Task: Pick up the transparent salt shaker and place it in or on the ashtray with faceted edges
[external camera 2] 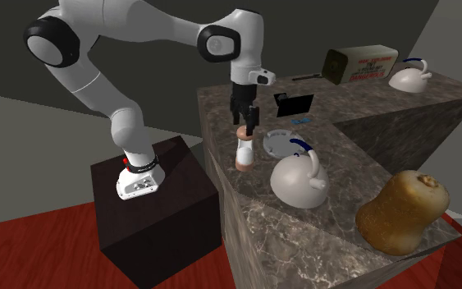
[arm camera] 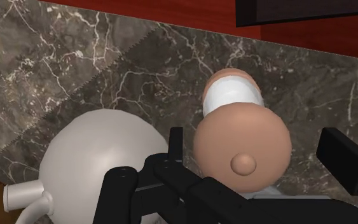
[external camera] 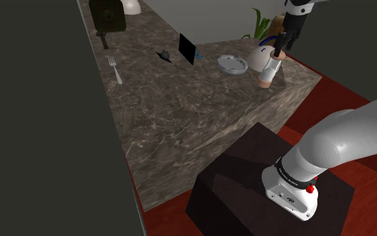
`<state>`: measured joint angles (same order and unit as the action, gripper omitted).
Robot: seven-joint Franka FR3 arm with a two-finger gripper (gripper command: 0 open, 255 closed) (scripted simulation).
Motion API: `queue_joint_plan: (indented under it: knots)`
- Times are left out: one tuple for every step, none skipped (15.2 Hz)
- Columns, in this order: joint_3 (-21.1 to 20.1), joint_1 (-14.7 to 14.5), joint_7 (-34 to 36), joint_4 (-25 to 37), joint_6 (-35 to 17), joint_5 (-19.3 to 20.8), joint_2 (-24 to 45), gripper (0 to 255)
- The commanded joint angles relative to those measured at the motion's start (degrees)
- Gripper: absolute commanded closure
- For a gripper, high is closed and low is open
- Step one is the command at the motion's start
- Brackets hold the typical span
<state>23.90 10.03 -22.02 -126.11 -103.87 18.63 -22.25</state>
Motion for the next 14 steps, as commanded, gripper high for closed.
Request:
queue_joint_plan:
  knots:
    - [0.4, 0.2, 0.0, -1.3, -1.5, 0.2, 0.1, 0]
    - [0.7, 0.3, 0.0, -2.4, -2.8, 0.4, 0.3, 0]
    - [0.7, 0.3, 0.0, -2.4, -2.8, 0.4, 0.3, 0]
    - [0.7, 0.3, 0.0, -2.4, -2.8, 0.4, 0.3, 0]
    - [0.7, 0.3, 0.0, -2.4, -2.8, 0.4, 0.3, 0]
    - [0.7, 0.3, 0.0, -2.4, -2.8, 0.4, 0.3, 0]
    - [0.7, 0.3, 0.0, -2.4, -2.8, 0.4, 0.3, 0]
    - [0.7, 0.3, 0.0, -2.4, -2.8, 0.4, 0.3, 0]
    - [0.7, 0.3, 0.0, -2.4, -2.8, 0.4, 0.3, 0]
    - [0.7, 0.3, 0.0, -2.4, -2.8, 0.4, 0.3, 0]
    - [0.7, 0.3, 0.0, -2.4, -2.8, 0.4, 0.3, 255]
    - [0.7, 0.3, 0.0, -2.4, -2.8, 0.4, 0.3, 255]
    - [0.7, 0.3, 0.0, -2.4, -2.7, 0.4, 0.3, 255]
    - [0.7, 0.3, 0.0, -2.4, -2.7, 0.4, 0.3, 255]
